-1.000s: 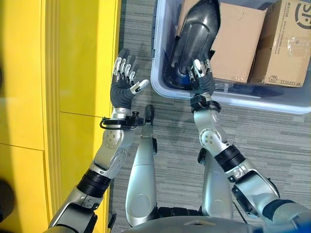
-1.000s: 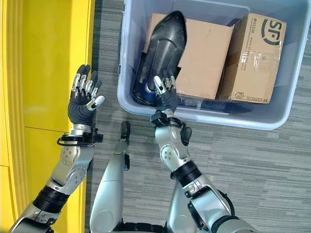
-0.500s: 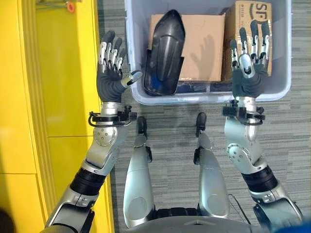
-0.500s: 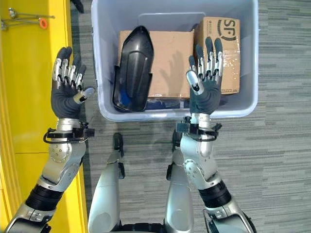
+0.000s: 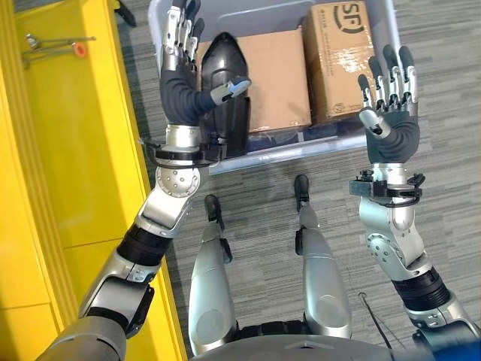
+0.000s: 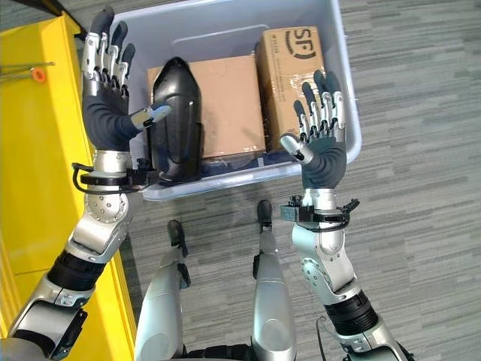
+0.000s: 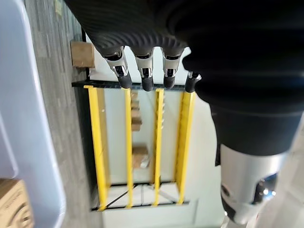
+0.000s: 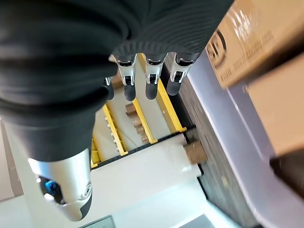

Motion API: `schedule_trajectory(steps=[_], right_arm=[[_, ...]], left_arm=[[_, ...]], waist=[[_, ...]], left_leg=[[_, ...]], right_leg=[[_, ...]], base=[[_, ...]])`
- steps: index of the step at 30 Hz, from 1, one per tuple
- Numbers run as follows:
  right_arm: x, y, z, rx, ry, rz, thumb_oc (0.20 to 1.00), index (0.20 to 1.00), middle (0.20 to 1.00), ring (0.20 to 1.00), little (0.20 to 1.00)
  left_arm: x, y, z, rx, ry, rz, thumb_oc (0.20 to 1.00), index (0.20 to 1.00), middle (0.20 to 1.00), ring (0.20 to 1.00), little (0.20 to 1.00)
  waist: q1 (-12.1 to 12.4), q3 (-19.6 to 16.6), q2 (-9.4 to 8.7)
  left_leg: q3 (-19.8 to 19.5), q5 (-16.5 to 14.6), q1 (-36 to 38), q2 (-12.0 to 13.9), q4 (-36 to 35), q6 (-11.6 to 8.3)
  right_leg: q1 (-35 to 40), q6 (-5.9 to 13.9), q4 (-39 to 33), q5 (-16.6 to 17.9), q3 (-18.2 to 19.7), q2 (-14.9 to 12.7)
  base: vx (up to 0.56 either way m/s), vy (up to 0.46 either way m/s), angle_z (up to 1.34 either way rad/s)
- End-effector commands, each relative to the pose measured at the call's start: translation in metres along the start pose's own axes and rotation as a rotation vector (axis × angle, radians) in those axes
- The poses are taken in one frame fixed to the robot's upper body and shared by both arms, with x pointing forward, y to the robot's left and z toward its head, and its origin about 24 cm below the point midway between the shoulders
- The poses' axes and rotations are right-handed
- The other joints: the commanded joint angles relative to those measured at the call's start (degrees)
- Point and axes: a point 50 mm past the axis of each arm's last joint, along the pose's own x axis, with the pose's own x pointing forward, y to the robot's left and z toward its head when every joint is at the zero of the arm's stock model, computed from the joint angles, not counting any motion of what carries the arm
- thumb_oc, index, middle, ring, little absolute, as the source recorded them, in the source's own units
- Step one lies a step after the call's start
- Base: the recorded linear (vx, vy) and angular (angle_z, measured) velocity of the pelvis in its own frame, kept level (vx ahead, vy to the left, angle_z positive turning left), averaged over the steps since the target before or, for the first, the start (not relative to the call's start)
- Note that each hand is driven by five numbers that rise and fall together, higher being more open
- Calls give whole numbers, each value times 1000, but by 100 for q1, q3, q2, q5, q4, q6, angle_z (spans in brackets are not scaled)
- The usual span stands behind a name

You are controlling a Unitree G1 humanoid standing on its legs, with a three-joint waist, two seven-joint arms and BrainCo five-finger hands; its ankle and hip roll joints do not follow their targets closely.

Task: Move parts from the plastic box to the shelf.

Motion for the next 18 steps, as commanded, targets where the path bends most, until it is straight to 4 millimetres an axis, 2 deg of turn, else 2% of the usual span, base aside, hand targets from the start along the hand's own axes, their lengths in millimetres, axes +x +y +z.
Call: schedule_trajectory(steps=[1,6,7,9,13,18], right_arm=[[4,3,23,-165,-150,58,1000,1000,1000,1000,1000],[1,6,24,-217,-155,88,1000,1000,1000,1000,1000],[-1,6,24,-237,-152,99,1000,1000,1000,1000,1000],[-1,6,24,-237,-153,99,1000,1000,1000,1000,1000],[-6,6,25,-266,-146,114,1000,1000,1000,1000,1000],[-10,2,27,-273,-143,105,1000,1000,1000,1000,1000]], left_arm=[[-1,2,-1,82,-42,37,1000,1000,1000,1000,1000],[8,8,-17,182,2,90,1000,1000,1000,1000,1000],[11,13,-28,237,45,112,1000,1000,1000,1000,1000],[12,13,-28,237,44,111,1000,1000,1000,1000,1000],[17,29,-44,306,109,200,1000,1000,1000,1000,1000],[17,46,-49,335,138,298,1000,1000,1000,1000,1000]], waist=[[16,-323,23],[-123,-223,-41],[-191,-193,-66],[-187,-190,-67],[-304,-83,-145],[-353,-10,-220]], left_leg=[[218,67,232,215,-348,-87],[343,104,241,269,-368,-109],[381,130,225,282,-390,-120],[383,131,226,281,-391,-119],[452,157,165,323,-369,-129],[487,172,94,342,-358,-136]], right_leg=[[48,377,852,-972,-32,-463],[-88,384,853,-918,53,-397],[-137,385,850,-904,75,-385],[-138,385,851,-904,77,-385],[-260,387,856,-856,115,-334],[-356,385,848,-817,129,-308]], base=[[-22,-2,-25],[-27,-2,-19],[-14,-5,-10],[-13,-2,-12],[-17,-4,-7],[-10,-18,-5]])
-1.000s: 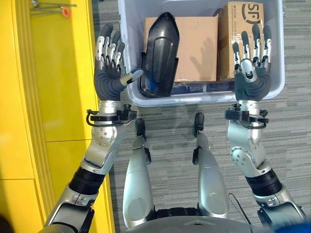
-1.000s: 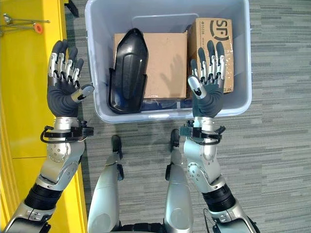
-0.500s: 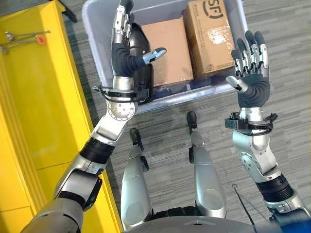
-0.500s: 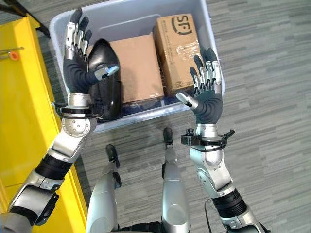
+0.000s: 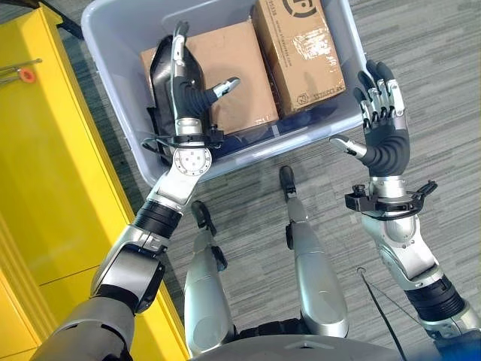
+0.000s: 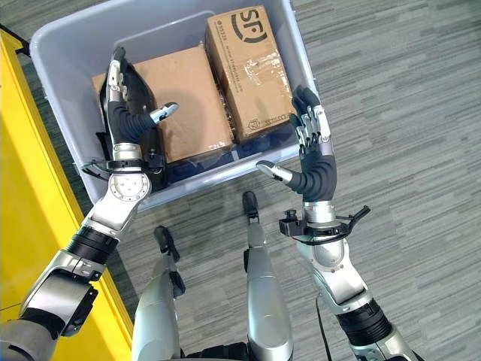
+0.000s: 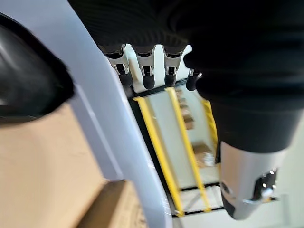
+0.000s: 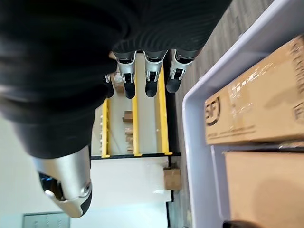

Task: Move parts from the plastic box to the shelf.

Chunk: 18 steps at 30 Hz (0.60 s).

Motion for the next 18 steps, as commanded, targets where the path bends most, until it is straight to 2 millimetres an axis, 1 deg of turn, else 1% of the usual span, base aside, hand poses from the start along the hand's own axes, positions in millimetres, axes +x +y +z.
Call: schedule_trajectory(steps=[1,4,5,8,11,16,18], right_arm=[[10,-4,32,-15,-182,2,1000,1000,1000,1000,1000],[7,-7,32,7,-178,-15,1000,1000,1000,1000,1000],[7,-7,32,7,-178,-15,1000,1000,1000,1000,1000],[6,-8,31,17,-171,-13,1000,1000,1000,1000,1000],[5,-9,32,21,-166,-11,1000,1000,1000,1000,1000],[3,-10,29,40,-149,-12,1000,1000,1000,1000,1000],[4,-10,28,39,-144,-13,1000,1000,1000,1000,1000]], left_arm=[[20,21,17,23,-112,118,1000,1000,1000,1000,1000],[22,35,12,72,-106,177,1000,1000,1000,1000,1000],[22,35,12,72,-107,177,1000,1000,1000,1000,1000],[26,44,15,87,-130,210,1000,1000,1000,1000,1000],[29,52,22,91,-171,235,1000,1000,1000,1000,1000],[29,58,30,43,-204,265,1000,1000,1000,1000,1000],[30,61,31,55,-209,277,1000,1000,1000,1000,1000]], waist=[[-19,15,-177],[-29,18,-197],[-30,18,-196],[-33,18,-214],[-30,18,-220],[-7,18,-215],[1,18,-221]], left_leg=[[84,8,-92,128,200,42],[82,12,-193,129,220,32],[81,12,-194,129,221,32],[68,14,-259,131,238,25],[46,12,-330,118,264,22],[6,9,-407,105,277,19],[13,2,-407,108,277,22]], right_leg=[[-51,432,923,-898,-159,-606],[-118,418,921,-890,-169,-603],[-119,418,921,-890,-169,-603],[-147,421,907,-879,-195,-609],[-171,428,900,-869,-211,-604],[-171,420,883,-868,-248,-622],[-173,420,893,-873,-250,-620]], base=[[-7,-23,-5],[3,-11,-2],[0,0,0],[0,0,0],[0,0,0],[0,0,0],[0,0,0]])
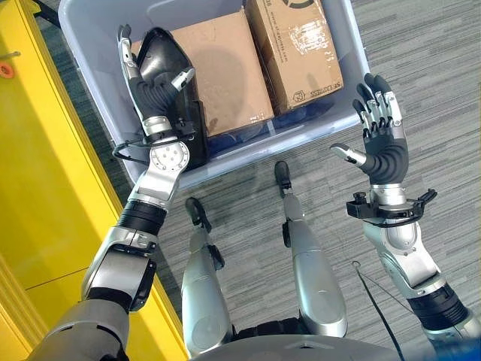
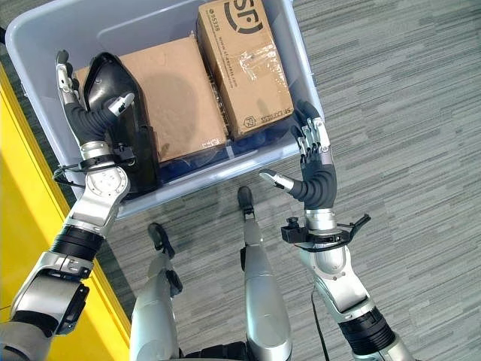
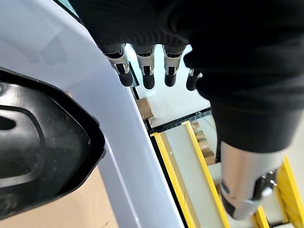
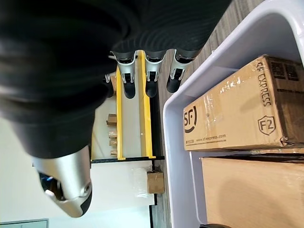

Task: Move parts from the plastic box to the shelf.

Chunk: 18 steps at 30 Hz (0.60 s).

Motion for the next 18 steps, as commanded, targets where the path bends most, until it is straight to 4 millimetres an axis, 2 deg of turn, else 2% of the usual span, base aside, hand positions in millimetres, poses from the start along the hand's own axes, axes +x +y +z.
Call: schedule_trajectory(steps=[1,7,11,13,18], right_arm=[[10,-8,32,34,-175,-4,1000,1000,1000,1000,1000],[8,-7,30,61,-155,6,1000,1000,1000,1000,1000],[5,-7,27,70,-132,14,1000,1000,1000,1000,1000],[5,-7,27,73,-128,15,1000,1000,1000,1000,1000],[1,-8,25,89,-109,14,1000,1000,1000,1000,1000]], left_arm=[[26,18,32,8,-200,67,1000,1000,1000,1000,1000],[31,23,25,52,-178,82,1000,1000,1000,1000,1000],[35,29,7,92,-88,101,1000,1000,1000,1000,1000],[35,29,6,100,-82,103,1000,1000,1000,1000,1000],[31,34,-18,148,29,93,1000,1000,1000,1000,1000]], waist=[[-39,-25,-151],[-25,-26,-173],[-38,-25,-208],[-39,-25,-212],[-48,-25,-250]], left_leg=[[-5,-48,-371,62,484,62],[-17,-52,-423,67,503,67],[-16,-59,-493,76,541,76],[-19,-59,-516,76,551,74],[-32,-66,-621,77,601,80]], right_leg=[[-115,438,1100,-921,-238,-662],[-145,440,1110,-928,-265,-657],[-196,438,1129,-936,-279,-647],[-208,437,1127,-935,-281,-647],[-268,437,1133,-942,-300,-643]], base=[[0,0,0],[0,0,0],[0,0,0],[0,0,0],[0,0,0]])
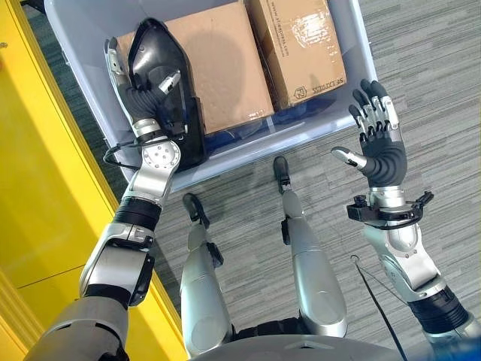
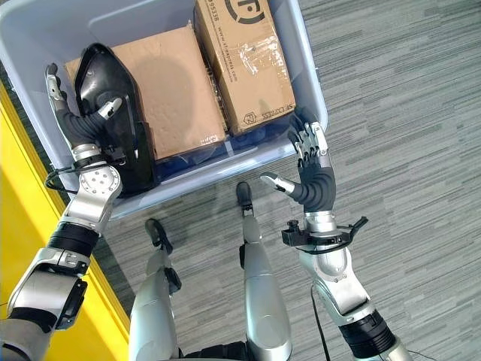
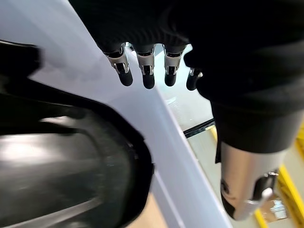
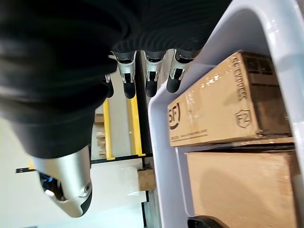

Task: Move parts from the plastic box to the shelf.

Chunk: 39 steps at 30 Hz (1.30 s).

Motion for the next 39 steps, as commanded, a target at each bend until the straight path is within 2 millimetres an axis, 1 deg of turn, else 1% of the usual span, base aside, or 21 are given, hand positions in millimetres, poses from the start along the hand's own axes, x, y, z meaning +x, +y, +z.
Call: schedule_trajectory(steps=[1,5,8,11,14,17,18,19,23,24,25,28,32,33,36,37,38,39], right_arm=[[7,-4,31,23,-169,13,1000,1000,1000,1000,1000],[4,-5,28,42,-146,10,1000,1000,1000,1000,1000],[3,-4,27,42,-132,13,1000,1000,1000,1000,1000],[2,-6,27,38,-129,3,1000,1000,1000,1000,1000],[1,-7,27,33,-126,-4,1000,1000,1000,1000,1000],[1,-9,27,31,-125,-10,1000,1000,1000,1000,1000],[1,-10,27,28,-124,-16,1000,1000,1000,1000,1000],[1,-10,27,27,-124,-16,1000,1000,1000,1000,1000],[2,-11,27,24,-122,-18,1000,1000,1000,1000,1000],[3,-12,26,28,-119,-21,1000,1000,1000,1000,1000],[3,-12,26,28,-118,-21,1000,1000,1000,1000,1000],[3,-12,25,26,-116,-20,1000,1000,1000,1000,1000],[4,-12,25,26,-116,-16,1000,1000,1000,1000,1000],[4,-12,25,26,-116,-17,1000,1000,1000,1000,1000],[4,-13,25,25,-111,-14,1000,1000,1000,1000,1000],[3,-14,25,22,-109,-15,1000,1000,1000,1000,1000],[3,-14,24,21,-104,-14,1000,1000,1000,1000,1000],[2,-15,23,18,-96,-15,1000,1000,1000,1000,1000]], left_arm=[[27,21,19,5,-102,49,1000,1000,1000,1000,1000],[26,22,1,44,-11,45,1000,1000,1000,1000,1000],[25,22,-4,41,20,55,1000,1000,1000,1000,1000],[19,28,-6,10,29,86,1000,1000,1000,1000,1000],[9,35,-9,-26,29,120,1000,1000,1000,1000,1000],[1,44,-9,-21,12,144,1000,1000,1000,1000,1000],[-3,47,-13,-14,20,143,1000,1000,1000,1000,1000],[-4,47,-13,-14,17,143,1000,1000,1000,1000,1000],[-5,46,-13,-14,24,135,1000,1000,1000,1000,1000],[-3,42,-10,-3,13,117,1000,1000,1000,1000,1000],[-2,42,-9,-2,11,113,1000,1000,1000,1000,1000],[3,34,-3,8,-15,77,1000,1000,1000,1000,1000],[11,23,11,30,-75,19,1000,1000,1000,1000,1000],[12,22,11,30,-75,18,1000,1000,1000,1000,1000],[18,12,19,67,-112,-32,1000,1000,1000,1000,1000],[23,7,27,71,-137,-50,1000,1000,1000,1000,1000],[25,4,29,81,-145,-62,1000,1000,1000,1000,1000],[28,1,34,79,-158,-73,1000,1000,1000,1000,1000]], waist=[[-44,-31,-241],[-52,-30,-282],[-43,-30,-306],[-8,-30,-316],[36,-30,-311],[79,-30,-307],[101,-31,-283],[104,-30,-292],[113,-30,-287],[120,-31,-270],[113,-30,-285],[97,-30,-288],[72,-30,-292],[81,-31,-280],[48,-31,-278],[25,-30,-288],[10,-30,-287],[-3,-31,-276]], left_leg=[[-31,-81,-448,51,619,103],[-42,-76,-564,68,651,104],[-59,-78,-614,66,664,111],[-84,-76,-677,68,670,118],[-106,-84,-705,69,667,126],[-127,-97,-725,61,671,132],[-173,-251,-624,63,665,86],[-137,-109,-719,58,667,134],[-148,-119,-746,41,671,143],[-180,-266,-656,39,665,101],[-140,-122,-747,31,666,149],[-128,-131,-752,22,674,151],[-136,-141,-780,4,688,161],[-175,-286,-688,9,687,114],[-170,-289,-707,10,711,118],[-129,-147,-816,9,722,164],[-128,-145,-818,11,722,162],[-164,-292,-743,18,731,112]], right_leg=[[-86,448,1137,-965,-286,-672],[-178,455,1142,-951,-297,-665],[-209,453,1144,-943,-314,-651],[-237,449,1139,-946,-341,-654],[-253,440,1156,-974,-380,-667],[-254,428,1163,-991,-391,-673],[-139,457,1172,-1134,-400,-673],[-230,425,1157,-1005,-403,-681],[-240,430,1160,-1002,-418,-693],[-169,460,1182,-1129,-415,-691],[-262,428,1168,-1001,-411,-693],[-276,426,1162,-997,-397,-691],[-317,430,1173,-991,-371,-678],[-230,460,1189,-1122,-372,-674],[-260,459,1217,-1126,-365,-670],[-370,431,1212,-994,-355,-675],[-382,432,1216,-994,-346,-670],[-316,461,1236,-1126,-339,-658]], base=[[0,0,0],[0,0,0],[0,0,0],[0,0,0],[0,0,0],[29,5,0],[0,0,0],[0,0,0],[1,6,1],[6,17,3],[0,0,0],[-24,1,0],[20,8,2],[74,12,2],[-2,6,1],[-80,8,1],[0,0,0],[0,0,0]])
